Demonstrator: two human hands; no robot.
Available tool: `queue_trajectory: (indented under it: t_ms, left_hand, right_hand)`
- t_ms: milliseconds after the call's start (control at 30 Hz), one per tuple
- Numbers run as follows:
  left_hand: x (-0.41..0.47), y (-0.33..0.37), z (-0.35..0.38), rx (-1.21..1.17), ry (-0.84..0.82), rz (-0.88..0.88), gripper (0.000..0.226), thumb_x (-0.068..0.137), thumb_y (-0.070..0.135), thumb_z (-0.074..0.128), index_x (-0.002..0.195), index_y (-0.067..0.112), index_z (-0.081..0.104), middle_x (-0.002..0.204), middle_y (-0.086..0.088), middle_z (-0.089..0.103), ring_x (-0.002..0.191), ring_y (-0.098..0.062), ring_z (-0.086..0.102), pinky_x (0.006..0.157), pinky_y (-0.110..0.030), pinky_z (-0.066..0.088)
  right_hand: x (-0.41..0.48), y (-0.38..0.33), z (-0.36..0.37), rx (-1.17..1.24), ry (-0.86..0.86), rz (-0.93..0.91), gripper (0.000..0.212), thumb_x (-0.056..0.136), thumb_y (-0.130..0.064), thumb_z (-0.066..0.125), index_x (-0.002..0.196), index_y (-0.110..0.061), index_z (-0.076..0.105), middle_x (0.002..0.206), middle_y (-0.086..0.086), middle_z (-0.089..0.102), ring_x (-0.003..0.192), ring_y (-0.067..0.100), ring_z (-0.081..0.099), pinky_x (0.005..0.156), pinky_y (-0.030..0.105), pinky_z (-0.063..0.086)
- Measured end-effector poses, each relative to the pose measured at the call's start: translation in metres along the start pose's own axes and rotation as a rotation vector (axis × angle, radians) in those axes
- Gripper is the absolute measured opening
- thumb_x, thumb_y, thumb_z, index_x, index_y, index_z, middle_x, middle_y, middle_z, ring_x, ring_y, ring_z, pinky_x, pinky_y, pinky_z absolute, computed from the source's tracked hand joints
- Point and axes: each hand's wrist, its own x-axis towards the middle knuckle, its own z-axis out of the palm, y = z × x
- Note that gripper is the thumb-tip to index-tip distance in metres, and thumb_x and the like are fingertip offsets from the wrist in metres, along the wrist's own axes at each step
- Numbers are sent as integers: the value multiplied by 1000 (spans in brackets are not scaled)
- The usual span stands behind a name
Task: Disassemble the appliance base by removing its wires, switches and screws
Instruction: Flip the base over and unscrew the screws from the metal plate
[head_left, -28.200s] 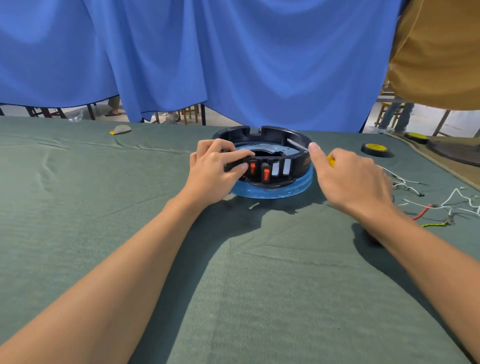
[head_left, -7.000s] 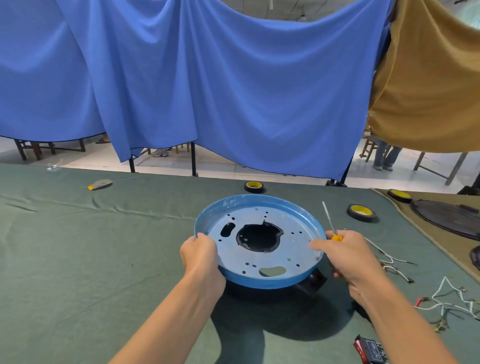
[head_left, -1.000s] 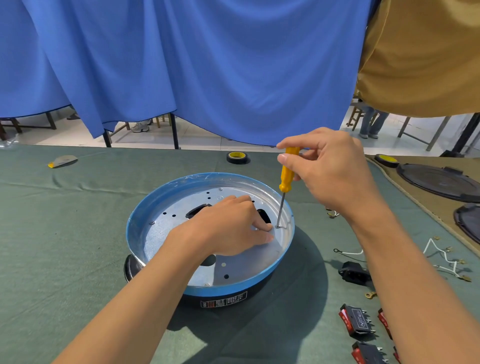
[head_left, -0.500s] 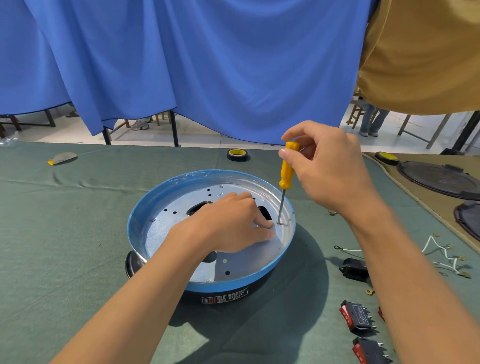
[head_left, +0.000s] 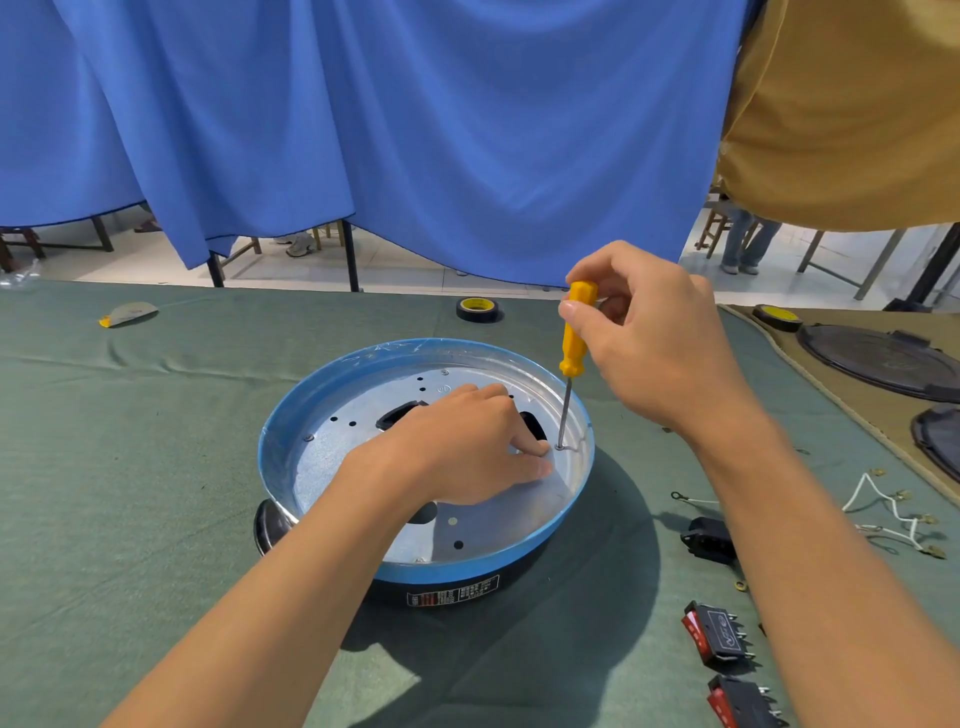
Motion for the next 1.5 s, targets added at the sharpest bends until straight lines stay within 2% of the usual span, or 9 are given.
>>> queue_trajectory:
  t_ms: [167, 300, 533, 800, 933, 1033, 1200, 1333, 1500]
  left_hand:
    - [0, 0, 0, 2, -3, 3, 34, 95, 50, 49, 126, 43, 61, 114, 5, 50, 111, -18, 42, 95, -44, 42]
    - [-1, 1, -1, 2, -7, -3, 35, 95, 50, 49, 127, 42, 60, 114, 6, 49, 111, -18, 41, 95, -44, 42]
    - [-2, 2, -1, 7, 4, -2, 35, 95, 51, 48, 127, 43, 60, 114, 6, 49, 110, -17, 41, 94, -44, 42]
    - [-2, 1, 0, 4, 8, -1, 35, 95, 51, 49, 126, 43, 61, 113, 6, 49, 110, -17, 41, 94, -44, 43]
    - [-2, 1, 0, 0, 8, -2, 34, 95, 51, 49, 126, 43, 61, 114, 6, 50, 110, -17, 42, 94, -45, 43]
    - [-2, 1, 0, -1, 9, -1, 34, 95, 51, 49, 125, 43, 62, 113, 6, 50, 110, -18, 41, 94, -45, 43]
    - [-2, 0, 1, 6, 8, -1, 34, 95, 50, 50, 125, 43, 61, 114, 6, 50, 111, -18, 41, 95, -45, 42]
    - [-1, 1, 1, 3, 11, 2, 33, 95, 49, 50, 125, 43, 62, 116, 6, 50, 111, -18, 41, 94, -46, 43]
    - [-2, 0, 1, -8, 8, -1, 33, 95, 51, 50, 124, 44, 62, 115, 6, 49, 112, -18, 40, 95, -45, 42]
  right_hand:
    - [0, 1, -3, -38, 33, -21, 15, 89, -21, 69, 103, -24, 72, 92, -5, 59, 68, 2, 56, 73, 12, 43]
    - [-1, 0, -2, -33, 23, -32, 17, 90, -18, 67, 106, -23, 71, 84, -10, 63, 69, -2, 56, 86, 26, 44]
    - [-2, -4, 0, 61, 47, 6, 18, 76, -37, 80, 84, -31, 65, 76, -14, 65, 73, 5, 60, 70, 15, 45]
    - [-1, -4, -6, 9, -28, -5, 9, 88, -14, 65, 93, -22, 68, 80, -5, 70, 82, 20, 67, 91, 45, 50]
    - [-2, -5, -2, 52, -41, 31, 5, 87, -29, 70, 90, -28, 66, 82, -4, 69, 90, 24, 66, 88, 41, 52]
    - [-2, -4, 0, 66, 15, 46, 15, 81, -35, 77, 94, -27, 73, 90, 0, 64, 79, 9, 64, 77, 18, 50]
    - [-1, -6, -2, 33, 17, 41, 21, 84, -19, 74, 104, -24, 76, 76, -11, 62, 82, 16, 65, 89, 38, 51]
    - [-1, -1, -1, -24, -76, 51, 29, 93, -11, 54, 116, -26, 64, 98, -2, 67, 99, 28, 63, 91, 46, 51]
    - [-3, -1, 1, -9, -59, 50, 18, 89, -30, 68, 94, -29, 51, 98, -2, 64, 95, 28, 60, 79, 40, 52]
